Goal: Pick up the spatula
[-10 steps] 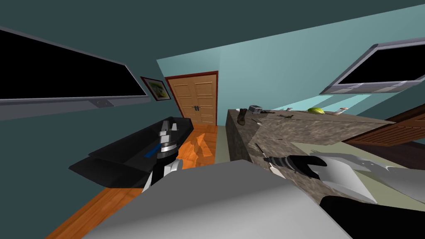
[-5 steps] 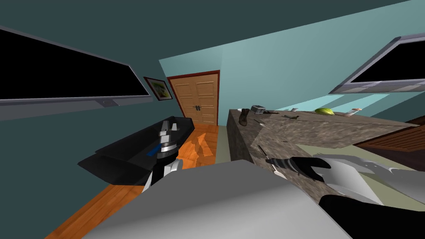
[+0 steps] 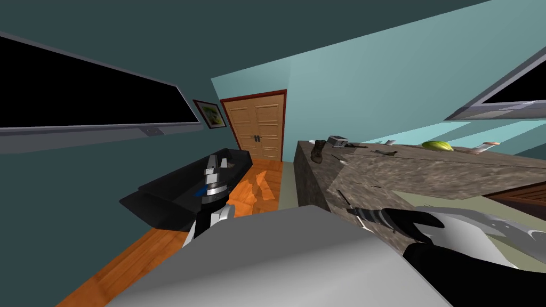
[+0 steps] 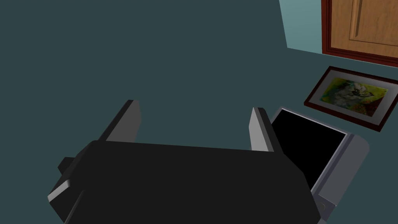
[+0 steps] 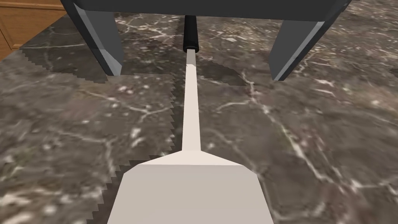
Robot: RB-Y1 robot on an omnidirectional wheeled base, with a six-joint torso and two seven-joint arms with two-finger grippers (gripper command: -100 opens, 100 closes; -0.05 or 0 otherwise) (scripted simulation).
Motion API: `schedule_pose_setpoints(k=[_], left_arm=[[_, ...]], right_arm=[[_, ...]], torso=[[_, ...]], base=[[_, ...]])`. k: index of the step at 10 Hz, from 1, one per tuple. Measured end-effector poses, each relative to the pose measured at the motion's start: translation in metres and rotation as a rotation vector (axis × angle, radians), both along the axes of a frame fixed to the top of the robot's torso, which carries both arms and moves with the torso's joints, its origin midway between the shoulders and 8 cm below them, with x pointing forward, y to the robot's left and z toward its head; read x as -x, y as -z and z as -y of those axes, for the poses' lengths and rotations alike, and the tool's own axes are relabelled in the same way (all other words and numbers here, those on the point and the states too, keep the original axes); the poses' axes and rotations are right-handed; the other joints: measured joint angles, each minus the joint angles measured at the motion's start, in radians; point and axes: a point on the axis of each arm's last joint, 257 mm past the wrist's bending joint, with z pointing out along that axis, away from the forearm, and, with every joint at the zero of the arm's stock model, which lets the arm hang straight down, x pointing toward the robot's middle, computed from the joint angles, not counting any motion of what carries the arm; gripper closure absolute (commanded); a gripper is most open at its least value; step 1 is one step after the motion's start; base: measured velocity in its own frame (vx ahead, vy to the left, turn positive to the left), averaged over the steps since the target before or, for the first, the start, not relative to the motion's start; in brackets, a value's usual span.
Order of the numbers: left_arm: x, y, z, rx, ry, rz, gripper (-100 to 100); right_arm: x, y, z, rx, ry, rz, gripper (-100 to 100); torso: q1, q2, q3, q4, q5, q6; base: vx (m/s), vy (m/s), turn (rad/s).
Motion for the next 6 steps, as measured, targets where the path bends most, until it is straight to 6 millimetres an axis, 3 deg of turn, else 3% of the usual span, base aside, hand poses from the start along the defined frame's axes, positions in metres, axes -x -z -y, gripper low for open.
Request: schedule_pose_setpoints(k=[4,5,6], left_arm=[[0.0,0.0,0.0,0.0,0.0,0.0,0],[0.0,0.0,0.0,0.0,0.0,0.0,0],[0.0,0.0,0.0,0.0,0.0,0.0,0]], right_arm=[[0.035,0.012,0.013,-0.01,0.039,-0.005,-100],[0.036,0.012,0.013,-0.012,0.04,-0.005,100],[0.036,0.012,0.013,-0.012,0.04,-0.005,100]], torso=[[0.0,0.0,0.0,0.0,0.0,0.0],[-0.001,0.0,0.0,0.0,0.0,0.0],[-0.001,0.001,0.001,0.0,0.0,0.0]], base=[[0.02,0.022,0.083],[0.0,0.0,0.0],[0.0,0.0,0.0]])
